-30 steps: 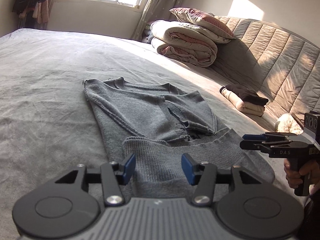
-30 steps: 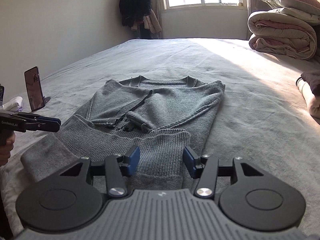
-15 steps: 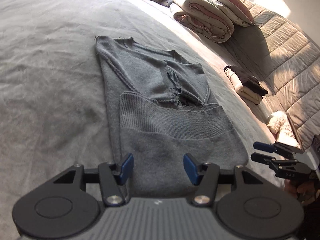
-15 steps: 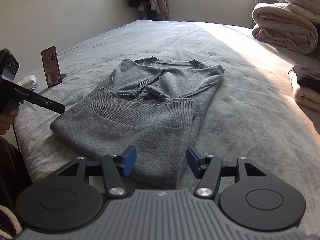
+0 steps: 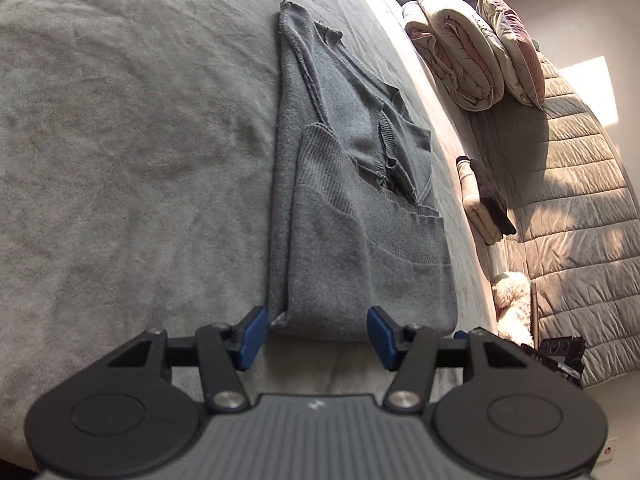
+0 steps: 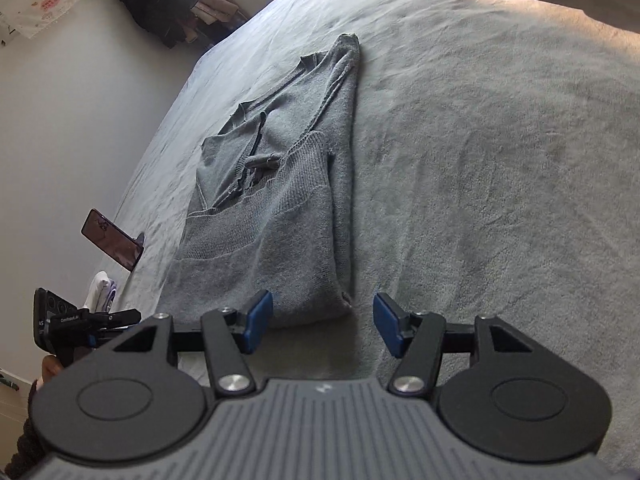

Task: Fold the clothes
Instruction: 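Move both open grippers to the folded bottom edge and grasp it, then lift the folded edge with both grippers and fold it over toward the collar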

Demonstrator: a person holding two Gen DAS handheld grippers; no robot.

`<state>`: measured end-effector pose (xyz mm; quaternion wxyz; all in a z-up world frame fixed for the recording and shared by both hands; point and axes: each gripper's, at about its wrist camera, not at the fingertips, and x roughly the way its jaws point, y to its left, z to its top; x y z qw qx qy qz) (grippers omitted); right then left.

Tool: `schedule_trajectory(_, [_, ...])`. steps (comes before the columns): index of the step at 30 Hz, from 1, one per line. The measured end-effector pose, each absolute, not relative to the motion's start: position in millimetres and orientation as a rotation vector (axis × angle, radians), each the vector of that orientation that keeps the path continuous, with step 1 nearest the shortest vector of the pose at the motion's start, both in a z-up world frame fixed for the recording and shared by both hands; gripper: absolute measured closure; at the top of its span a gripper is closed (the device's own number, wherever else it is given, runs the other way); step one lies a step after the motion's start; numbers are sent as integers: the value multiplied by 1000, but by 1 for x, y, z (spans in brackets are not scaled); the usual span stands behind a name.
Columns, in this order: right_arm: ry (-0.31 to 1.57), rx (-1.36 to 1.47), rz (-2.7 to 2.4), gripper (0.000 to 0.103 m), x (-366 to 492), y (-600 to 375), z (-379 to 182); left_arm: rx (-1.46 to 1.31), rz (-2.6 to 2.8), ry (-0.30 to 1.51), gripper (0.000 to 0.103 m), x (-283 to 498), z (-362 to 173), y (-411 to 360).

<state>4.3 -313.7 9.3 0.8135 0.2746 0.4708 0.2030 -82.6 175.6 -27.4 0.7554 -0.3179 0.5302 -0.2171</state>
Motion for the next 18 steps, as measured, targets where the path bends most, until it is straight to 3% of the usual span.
schedule_trajectory(11, [1061,673,449,48,21,-307,-11,-768,-536,1175,54,-72,-52,175])
schedule_trajectory(14, [1068,717,458,55,25,-309,-15,-794,-541,1183,68,-69,-58,177])
schedule_trajectory(18, [1076,776,469,76,31,-313,-21,-826,-541,1188,88,-67,-64,179])
